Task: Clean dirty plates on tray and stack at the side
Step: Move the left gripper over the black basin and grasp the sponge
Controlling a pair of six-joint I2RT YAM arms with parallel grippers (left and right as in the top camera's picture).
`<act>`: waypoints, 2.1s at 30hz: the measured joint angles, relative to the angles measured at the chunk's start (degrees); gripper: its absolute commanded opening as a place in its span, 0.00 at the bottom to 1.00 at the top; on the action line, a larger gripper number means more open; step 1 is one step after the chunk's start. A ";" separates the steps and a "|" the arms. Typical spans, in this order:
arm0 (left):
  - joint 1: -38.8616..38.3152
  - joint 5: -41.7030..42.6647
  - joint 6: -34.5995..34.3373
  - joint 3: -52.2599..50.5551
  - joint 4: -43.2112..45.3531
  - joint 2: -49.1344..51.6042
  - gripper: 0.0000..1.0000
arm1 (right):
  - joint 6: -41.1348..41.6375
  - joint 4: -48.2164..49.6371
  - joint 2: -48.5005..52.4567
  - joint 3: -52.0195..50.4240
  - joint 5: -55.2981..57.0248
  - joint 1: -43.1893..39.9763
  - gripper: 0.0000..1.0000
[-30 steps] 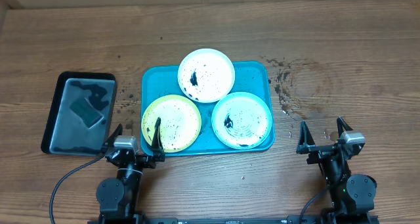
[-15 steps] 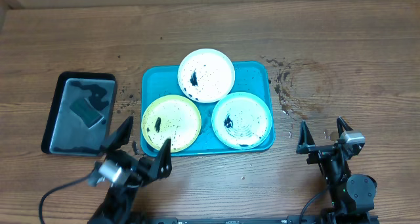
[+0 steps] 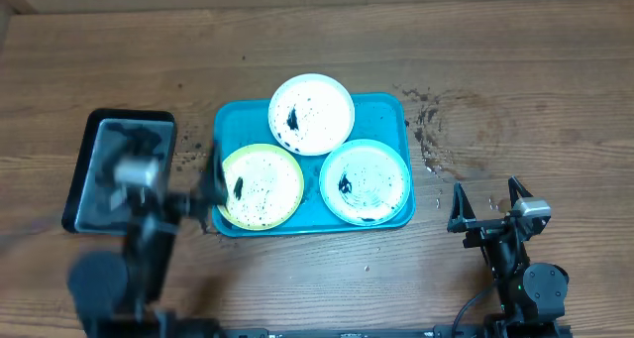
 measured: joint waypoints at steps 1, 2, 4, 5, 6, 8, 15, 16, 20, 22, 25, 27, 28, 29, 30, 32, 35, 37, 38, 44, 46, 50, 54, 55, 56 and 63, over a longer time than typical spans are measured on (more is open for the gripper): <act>0.00 -1.05 0.68 4.04 -4.87 4.26 1.00 | 0.00 -0.02 0.02 0.00 0.02 0.00 1.00; 0.02 -1.77 1.27 7.82 -9.51 8.48 1.00 | 0.00 -0.02 0.00 0.00 0.02 0.00 1.00; 0.00 -2.10 2.05 13.77 -16.94 16.28 1.00 | 0.02 -0.11 0.00 0.00 0.02 0.00 1.00; 0.00 -2.08 2.29 15.80 -19.78 19.74 1.00 | 0.02 0.00 0.00 0.00 0.00 0.00 1.00; 0.00 -1.97 2.36 17.07 -21.90 22.36 1.00 | 0.00 -0.04 0.00 0.00 0.00 0.00 1.00; 0.04 -2.14 2.73 18.82 -24.92 27.54 1.00 | 0.00 0.00 0.00 0.00 0.02 0.00 1.00; 7.76 -9.25 -3.39 26.43 -32.13 40.87 1.00 | 0.02 -0.04 0.00 0.00 0.02 0.00 1.00; 9.79 -9.99 -4.52 27.15 -32.13 42.01 1.00 | 0.02 -0.04 0.00 0.00 0.02 0.00 1.00; 19.32 -11.39 -10.49 28.24 -32.50 47.60 1.00 | -0.02 -0.02 0.00 0.00 0.00 0.00 1.00; 22.84 -10.88 -12.28 28.30 -33.55 50.93 1.00 | 0.02 -0.04 0.00 0.00 0.00 0.00 1.00; 25.64 -7.98 -13.90 28.30 -33.90 55.78 1.00 | 0.00 -0.02 0.00 0.00 0.00 0.00 1.00; 26.82 -5.14 -14.56 28.33 -34.16 58.49 1.00 | 0.00 -0.04 0.00 0.00 0.00 0.00 1.00; 27.30 -4.13 -14.78 28.39 -34.60 59.41 1.00 | 0.00 -0.02 0.00 0.00 0.00 0.00 1.00; 27.85 -3.61 -14.95 28.76 -35.69 60.39 1.00 | 0.02 -0.07 0.00 0.00 0.02 0.00 1.00; 28.33 -3.26 -14.97 29.27 -37.00 61.55 1.00 | 0.00 -0.02 0.00 0.00 0.00 0.00 1.00; 29.46 -3.67 -15.02 31.56 -40.11 64.92 1.00 | 0.00 -0.07 0.00 0.00 0.00 0.00 1.00; 30.34 -4.61 -15.21 33.07 -40.72 67.63 1.00 | 0.02 -0.02 0.00 0.00 0.00 0.00 1.00; 30.38 -4.83 -15.39 33.42 -40.50 69.24 1.00 | 0.02 -0.02 0.00 0.00 0.00 0.00 1.00; 30.14 -4.87 -15.39 33.44 -40.28 69.90 1.00 | 0.02 -0.02 0.00 0.00 0.02 0.00 1.00; 27.89 -5.62 -15.41 33.51 -38.93 74.53 1.00 | 0.02 0.00 0.00 0.00 0.02 0.00 1.00; 27.45 -5.81 -15.39 33.53 -38.64 76.43 0.99 | 0.00 -0.07 0.00 0.00 0.02 0.00 1.00; 27.39 -5.99 -15.45 33.53 -38.75 79.73 0.92 | 0.00 -0.04 0.00 0.00 0.02 0.00 1.00; 27.39 -6.23 -15.43 33.53 -38.82 81.85 0.85 | 0.02 -0.02 0.00 0.00 0.02 0.00 1.00; 27.39 -6.29 -15.47 33.53 -38.82 82.16 0.80 | 0.00 -0.04 0.00 0.00 0.02 0.00 1.00; 27.39 -6.40 -15.47 33.53 -38.84 82.38 0.75 | 0.00 -0.02 0.00 0.00 0.02 0.00 1.00; 27.39 -7.28 -16.17 33.53 -38.88 82.58 0.51 | 0.02 -0.02 0.00 0.00 0.02 0.00 1.00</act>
